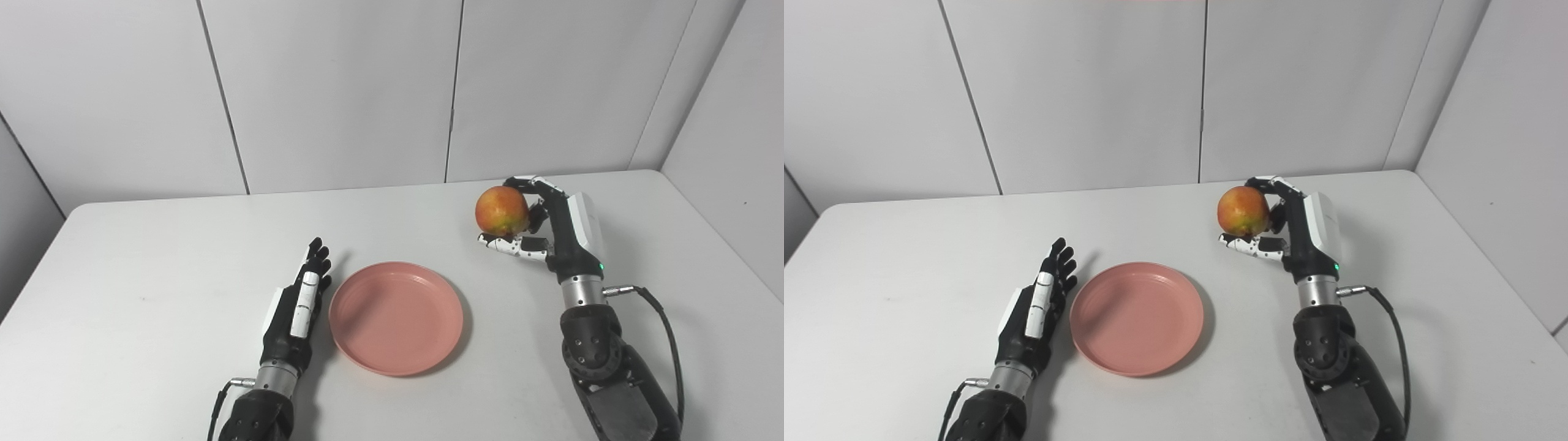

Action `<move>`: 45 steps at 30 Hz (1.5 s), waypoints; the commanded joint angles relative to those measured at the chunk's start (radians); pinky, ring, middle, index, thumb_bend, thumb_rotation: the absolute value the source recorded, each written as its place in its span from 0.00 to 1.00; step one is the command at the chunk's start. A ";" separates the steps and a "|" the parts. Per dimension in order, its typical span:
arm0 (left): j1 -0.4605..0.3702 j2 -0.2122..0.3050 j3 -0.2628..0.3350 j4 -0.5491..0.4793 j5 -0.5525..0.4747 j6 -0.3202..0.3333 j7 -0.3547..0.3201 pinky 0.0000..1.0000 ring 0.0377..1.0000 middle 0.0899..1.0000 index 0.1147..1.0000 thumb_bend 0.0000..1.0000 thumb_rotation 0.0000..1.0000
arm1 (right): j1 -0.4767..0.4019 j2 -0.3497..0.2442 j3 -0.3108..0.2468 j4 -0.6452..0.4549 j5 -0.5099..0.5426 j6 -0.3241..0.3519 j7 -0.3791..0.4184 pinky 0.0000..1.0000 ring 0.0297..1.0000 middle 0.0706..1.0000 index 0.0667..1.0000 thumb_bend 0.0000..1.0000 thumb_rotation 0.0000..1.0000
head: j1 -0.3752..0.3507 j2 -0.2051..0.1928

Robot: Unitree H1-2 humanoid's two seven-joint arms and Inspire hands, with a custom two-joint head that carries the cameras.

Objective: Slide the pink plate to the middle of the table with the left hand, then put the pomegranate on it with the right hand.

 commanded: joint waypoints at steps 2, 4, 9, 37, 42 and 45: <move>-0.040 -0.012 -0.009 -0.026 0.009 -0.024 0.001 0.97 1.00 1.00 1.00 0.64 1.00 | -0.026 0.005 0.004 -0.044 0.005 -0.071 0.000 0.30 0.36 0.41 0.48 0.52 0.00 | 0.005 0.000; -0.040 -0.013 -0.010 -0.025 -0.001 -0.028 -0.009 0.98 1.00 1.00 1.00 0.62 1.00 | -0.023 0.010 0.010 -0.049 0.003 -0.082 0.004 0.27 0.33 0.39 0.48 0.52 0.00 | 0.007 0.000; -0.042 -0.019 -0.012 -0.015 -0.008 -0.043 -0.017 0.98 1.00 1.00 1.00 0.63 1.00 | -0.017 0.026 0.030 -0.060 0.002 -0.111 0.014 0.15 0.18 0.42 0.45 0.52 0.00 | 0.016 0.002; -0.061 -0.026 -0.020 -0.004 0.065 -0.056 0.039 0.97 1.00 1.00 1.00 0.63 1.00 | 0.025 0.114 0.220 -0.071 -0.085 -0.204 0.153 0.30 0.35 0.40 0.47 0.52 0.00 | 0.066 0.014; -0.067 -0.030 -0.008 0.001 0.070 -0.054 0.053 0.96 0.99 1.00 0.99 0.62 1.00 | 0.022 0.097 0.246 -0.055 -0.114 -0.200 0.187 0.33 0.38 0.41 0.48 0.52 0.00 | 0.067 0.013; -0.063 -0.031 -0.007 -0.008 0.085 -0.042 0.070 0.94 0.97 0.99 0.98 0.60 1.00 | 0.019 0.084 0.258 -0.042 -0.142 -0.203 0.193 0.33 0.37 0.41 0.48 0.52 0.00 | 0.066 0.013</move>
